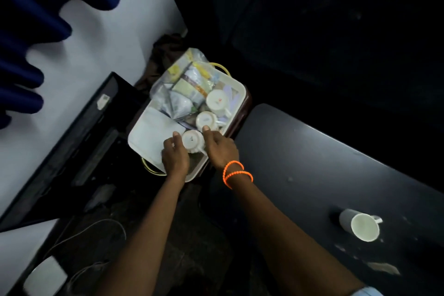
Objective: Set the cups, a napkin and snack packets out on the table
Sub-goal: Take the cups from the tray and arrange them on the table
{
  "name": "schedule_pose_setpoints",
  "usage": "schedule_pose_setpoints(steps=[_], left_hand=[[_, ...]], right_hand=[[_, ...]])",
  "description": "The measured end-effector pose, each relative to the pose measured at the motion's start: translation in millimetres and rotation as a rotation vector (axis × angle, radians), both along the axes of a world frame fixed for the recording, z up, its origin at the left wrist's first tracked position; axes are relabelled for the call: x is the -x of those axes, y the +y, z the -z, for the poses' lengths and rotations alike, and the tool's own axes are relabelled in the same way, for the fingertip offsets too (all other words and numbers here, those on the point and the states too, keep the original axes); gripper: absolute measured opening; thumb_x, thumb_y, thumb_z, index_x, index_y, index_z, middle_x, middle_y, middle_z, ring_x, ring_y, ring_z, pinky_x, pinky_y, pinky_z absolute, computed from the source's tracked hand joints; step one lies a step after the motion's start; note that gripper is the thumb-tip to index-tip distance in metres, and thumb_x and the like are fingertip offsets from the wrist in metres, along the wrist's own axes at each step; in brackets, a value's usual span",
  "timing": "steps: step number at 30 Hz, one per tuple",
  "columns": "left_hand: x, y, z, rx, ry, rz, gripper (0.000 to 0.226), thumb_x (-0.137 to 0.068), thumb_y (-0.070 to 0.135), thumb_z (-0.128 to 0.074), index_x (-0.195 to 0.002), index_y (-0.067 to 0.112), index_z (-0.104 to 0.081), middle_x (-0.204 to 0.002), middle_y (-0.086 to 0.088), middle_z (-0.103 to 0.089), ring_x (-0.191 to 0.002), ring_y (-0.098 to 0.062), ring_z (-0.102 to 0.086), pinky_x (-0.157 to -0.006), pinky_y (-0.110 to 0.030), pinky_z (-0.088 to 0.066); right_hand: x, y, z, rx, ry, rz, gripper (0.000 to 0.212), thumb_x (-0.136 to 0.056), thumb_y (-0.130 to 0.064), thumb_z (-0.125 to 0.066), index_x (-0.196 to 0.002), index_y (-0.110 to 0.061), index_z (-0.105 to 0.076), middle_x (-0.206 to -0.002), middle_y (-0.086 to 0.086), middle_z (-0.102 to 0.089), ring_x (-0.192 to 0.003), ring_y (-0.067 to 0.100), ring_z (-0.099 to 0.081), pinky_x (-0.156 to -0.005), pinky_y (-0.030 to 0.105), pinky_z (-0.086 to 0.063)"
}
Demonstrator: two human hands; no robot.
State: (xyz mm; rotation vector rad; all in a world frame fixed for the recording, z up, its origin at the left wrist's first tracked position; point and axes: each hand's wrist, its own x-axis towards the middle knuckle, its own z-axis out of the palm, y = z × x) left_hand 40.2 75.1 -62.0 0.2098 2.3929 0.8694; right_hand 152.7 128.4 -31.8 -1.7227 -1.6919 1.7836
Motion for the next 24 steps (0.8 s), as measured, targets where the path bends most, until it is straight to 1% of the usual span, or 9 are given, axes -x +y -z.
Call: schedule_pose_setpoints(steps=[2,6,9,12,14,17,19,21,24], left_hand=[[7.1,2.2,3.3,-0.035,-0.151,0.028,0.065,-0.108,0.059,-0.028,-0.138,0.012,-0.062,-0.14,-0.018,-0.064,-0.129,-0.04,-0.059,-0.111,-0.05,-0.047],[9.1,3.7,2.8,-0.132,-0.338,-0.148,0.065,-0.104,0.064,-0.035,-0.132,0.015,-0.067,-0.13,-0.014,-0.069,-0.116,-0.036,-0.069,-0.094,-0.054,-0.062],[-5.6,1.3,-6.1,-0.132,-0.055,-0.095,0.056,-0.104,0.06,-0.039,-0.117,0.014,-0.067,-0.123,-0.011,-0.072,-0.114,-0.032,-0.066,-0.1,-0.049,-0.055],[-36.8,-5.1,-17.6,-0.3,0.101,-0.073,0.031,-0.098,0.053,-0.059,-0.099,0.023,-0.064,-0.101,0.003,-0.073,-0.096,-0.015,-0.068,-0.086,-0.038,-0.055],[-60.8,-4.9,-21.5,-0.428,0.011,-0.064,0.026,-0.089,0.053,-0.072,-0.097,0.029,-0.064,-0.099,0.007,-0.074,-0.089,-0.004,-0.07,-0.079,-0.028,-0.056],[-97.8,2.1,-9.4,-0.508,-0.256,0.011,0.056,-0.076,0.042,-0.086,-0.122,0.019,-0.063,-0.114,-0.001,-0.075,-0.1,-0.008,-0.074,-0.084,-0.022,-0.058],[-127.0,6.9,7.1,-0.451,-0.435,0.123,0.068,-0.078,0.026,-0.09,-0.137,0.011,-0.058,-0.124,-0.007,-0.074,-0.109,-0.014,-0.074,-0.091,-0.026,-0.058],[-159.1,8.0,25.7,-0.364,-0.553,0.264,0.067,-0.08,0.015,-0.09,-0.139,0.009,-0.058,-0.127,-0.011,-0.073,-0.108,-0.012,-0.073,-0.09,-0.022,-0.057],[-213.7,6.6,46.5,-0.272,-0.605,0.468,0.074,-0.072,0.008,-0.094,-0.137,0.015,-0.059,-0.127,-0.006,-0.071,-0.11,-0.01,-0.073,-0.087,-0.018,-0.058]], right_hand=[[10.7,1.6,3.5,0.043,-0.088,-0.057,0.079,-0.094,-0.077,-0.014,-0.136,-0.03,-0.061,-0.144,0.007,-0.061,-0.144,0.036,-0.037,-0.115,0.055,-0.024],[14.1,-2.1,1.8,0.103,-0.084,-0.016,0.081,-0.091,-0.081,-0.012,-0.144,-0.038,-0.055,-0.152,0.003,-0.055,-0.152,0.034,-0.027,-0.119,0.06,-0.01],[4.9,-5.8,-2.0,0.186,0.071,0.136,0.079,-0.086,-0.085,-0.021,-0.131,-0.038,-0.065,-0.142,-0.002,-0.064,-0.143,0.028,-0.045,-0.122,0.054,-0.025],[-17.4,-3.2,-7.3,0.268,0.258,0.351,0.073,-0.087,-0.081,-0.037,-0.11,-0.026,-0.078,-0.119,-0.005,-0.077,-0.118,0.017,-0.067,-0.111,0.044,-0.046],[-42.0,1.7,-7.6,0.279,0.28,0.416,0.073,-0.086,-0.081,-0.041,-0.099,-0.021,-0.08,-0.106,-0.003,-0.08,-0.108,0.018,-0.072,-0.099,0.04,-0.051],[-92.6,7.5,-3.2,0.235,0.188,0.427,0.078,-0.081,-0.089,-0.037,-0.097,-0.025,-0.08,-0.1,-0.008,-0.081,-0.103,0.012,-0.072,-0.085,0.035,-0.047],[-132.8,9.1,3.9,0.239,0.121,0.456,0.079,-0.079,-0.09,-0.036,-0.101,-0.029,-0.08,-0.103,-0.008,-0.081,-0.106,0.013,-0.072,-0.097,0.04,-0.05],[-173.5,8.5,13.0,0.248,0.032,0.494,0.085,-0.074,-0.093,-0.036,-0.107,-0.028,-0.08,-0.111,-0.004,-0.08,-0.111,0.017,-0.071,-0.107,0.046,-0.049],[-231.8,5.8,27.5,0.258,-0.101,0.506,0.098,-0.067,-0.096,-0.03,-0.107,-0.022,-0.079,-0.117,0.006,-0.077,-0.113,0.027,-0.069,-0.108,0.051,-0.049]])
